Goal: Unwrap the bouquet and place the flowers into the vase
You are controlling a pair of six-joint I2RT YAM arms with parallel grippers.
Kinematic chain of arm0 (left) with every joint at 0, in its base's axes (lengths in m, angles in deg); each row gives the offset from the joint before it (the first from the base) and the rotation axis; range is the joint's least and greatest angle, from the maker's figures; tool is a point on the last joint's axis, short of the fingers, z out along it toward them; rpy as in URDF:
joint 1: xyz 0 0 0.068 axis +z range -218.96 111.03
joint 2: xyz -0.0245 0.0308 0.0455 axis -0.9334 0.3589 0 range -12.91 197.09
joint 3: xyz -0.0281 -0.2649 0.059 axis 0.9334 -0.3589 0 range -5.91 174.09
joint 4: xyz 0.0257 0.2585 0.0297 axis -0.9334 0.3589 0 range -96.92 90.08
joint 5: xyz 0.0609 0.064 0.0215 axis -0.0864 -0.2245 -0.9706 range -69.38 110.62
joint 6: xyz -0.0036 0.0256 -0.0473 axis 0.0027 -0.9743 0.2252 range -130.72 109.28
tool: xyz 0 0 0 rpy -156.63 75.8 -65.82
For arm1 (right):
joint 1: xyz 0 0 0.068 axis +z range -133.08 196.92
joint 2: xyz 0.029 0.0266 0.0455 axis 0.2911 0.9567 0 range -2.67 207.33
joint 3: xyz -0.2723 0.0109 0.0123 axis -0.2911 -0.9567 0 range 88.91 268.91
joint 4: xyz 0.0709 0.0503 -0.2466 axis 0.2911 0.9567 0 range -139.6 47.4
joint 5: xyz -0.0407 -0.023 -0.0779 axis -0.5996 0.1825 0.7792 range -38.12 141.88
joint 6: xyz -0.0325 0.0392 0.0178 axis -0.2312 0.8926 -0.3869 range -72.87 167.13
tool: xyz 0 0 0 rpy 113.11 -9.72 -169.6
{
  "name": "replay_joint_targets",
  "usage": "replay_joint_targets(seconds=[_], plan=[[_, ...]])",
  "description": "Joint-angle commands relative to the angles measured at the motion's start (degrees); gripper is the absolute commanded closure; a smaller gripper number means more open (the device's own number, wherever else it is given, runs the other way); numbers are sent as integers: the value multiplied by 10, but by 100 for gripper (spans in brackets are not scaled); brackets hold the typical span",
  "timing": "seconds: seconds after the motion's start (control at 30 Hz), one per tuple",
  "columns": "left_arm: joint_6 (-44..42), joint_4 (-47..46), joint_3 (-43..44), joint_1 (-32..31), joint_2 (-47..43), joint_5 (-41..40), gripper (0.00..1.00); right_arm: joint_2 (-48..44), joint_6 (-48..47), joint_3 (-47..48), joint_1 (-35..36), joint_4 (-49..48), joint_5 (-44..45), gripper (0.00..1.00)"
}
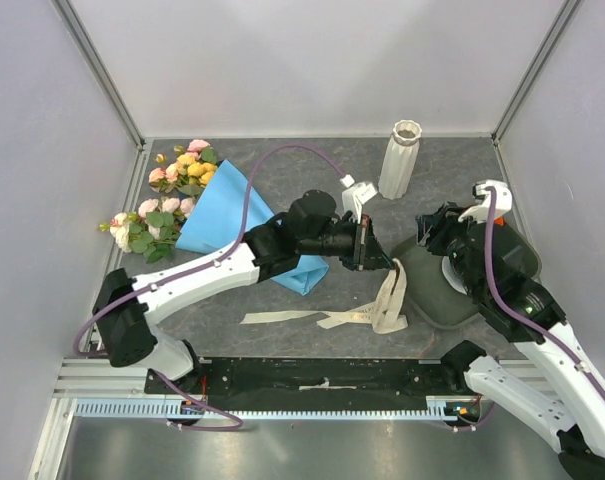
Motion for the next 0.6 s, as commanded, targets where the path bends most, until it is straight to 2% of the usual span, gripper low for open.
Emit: replay_joint_targets(seconds=[0.0,0.13,0.3,0.43,0.57], plan=[[-34,11,-29,-10,35,-63,98,27,-29,-23,-2,-32,-5,47],[-62,51,-32,-43,80,-151,98,48,-29,-42,-2,-56,-32,47],[-77,73,-35,-67,143,-208,98,75,-23,-53,-2,-71,-78,46],[-88,77,-21,-74,183,-198,98,78,-18,-80,-2,-77,-91,46],[-105,25,-41,-79,184,-187,96,75,-23,-112,-2,-97,-79,46]])
